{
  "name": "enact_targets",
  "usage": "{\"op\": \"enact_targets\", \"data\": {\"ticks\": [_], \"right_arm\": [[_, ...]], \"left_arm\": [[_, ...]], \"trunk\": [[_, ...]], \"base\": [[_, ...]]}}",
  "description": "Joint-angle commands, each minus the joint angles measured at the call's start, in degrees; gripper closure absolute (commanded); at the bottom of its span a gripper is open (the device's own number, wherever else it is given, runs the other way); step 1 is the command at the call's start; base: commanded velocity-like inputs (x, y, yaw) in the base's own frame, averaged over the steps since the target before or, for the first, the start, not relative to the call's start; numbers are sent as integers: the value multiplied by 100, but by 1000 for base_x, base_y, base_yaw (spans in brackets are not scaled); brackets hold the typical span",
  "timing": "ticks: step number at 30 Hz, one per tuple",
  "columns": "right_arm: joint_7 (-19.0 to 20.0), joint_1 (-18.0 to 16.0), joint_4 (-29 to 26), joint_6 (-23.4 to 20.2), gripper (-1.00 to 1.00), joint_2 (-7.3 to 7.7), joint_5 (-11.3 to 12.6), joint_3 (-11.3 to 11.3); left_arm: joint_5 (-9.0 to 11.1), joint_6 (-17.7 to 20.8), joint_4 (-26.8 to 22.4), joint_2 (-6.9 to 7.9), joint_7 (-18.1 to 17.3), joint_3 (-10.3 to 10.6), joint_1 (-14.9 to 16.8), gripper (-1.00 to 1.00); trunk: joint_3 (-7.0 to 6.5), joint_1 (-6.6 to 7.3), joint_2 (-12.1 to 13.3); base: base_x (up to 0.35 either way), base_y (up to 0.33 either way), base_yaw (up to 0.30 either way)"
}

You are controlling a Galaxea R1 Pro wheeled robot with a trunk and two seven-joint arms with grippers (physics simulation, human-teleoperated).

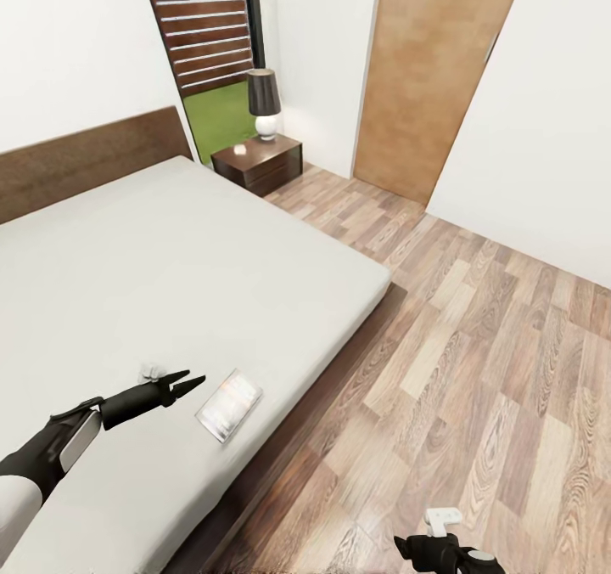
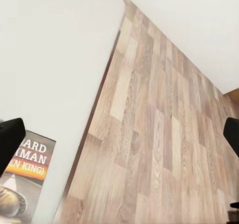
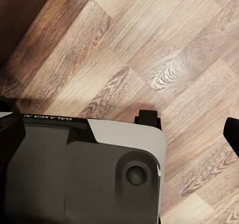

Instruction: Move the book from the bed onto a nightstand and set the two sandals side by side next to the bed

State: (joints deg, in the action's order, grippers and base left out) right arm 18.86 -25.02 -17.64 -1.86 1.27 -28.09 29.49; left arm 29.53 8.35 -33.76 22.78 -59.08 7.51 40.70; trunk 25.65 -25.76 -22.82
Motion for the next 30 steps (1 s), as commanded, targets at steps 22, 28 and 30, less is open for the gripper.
{"op": "enact_targets", "data": {"ticks": [22, 28, 30], "right_arm": [[41, -2, -11, -17, -100, 0, -39, 54], [39, -3, -11, -16, -100, 3, -39, 56], [39, -3, -11, -16, -100, 4, -39, 56]], "left_arm": [[369, 215, 327, -67, 587, -53, 83, -100], [564, 251, 610, -84, 997, -172, 401, -100], [596, 260, 646, -86, 1047, -189, 472, -100]], "trunk": [[210, -3, -10], [261, -3, -10], [278, -3, -10]], "base": [[0, 0, 0], [0, 0, 0], [0, 0, 0]]}}
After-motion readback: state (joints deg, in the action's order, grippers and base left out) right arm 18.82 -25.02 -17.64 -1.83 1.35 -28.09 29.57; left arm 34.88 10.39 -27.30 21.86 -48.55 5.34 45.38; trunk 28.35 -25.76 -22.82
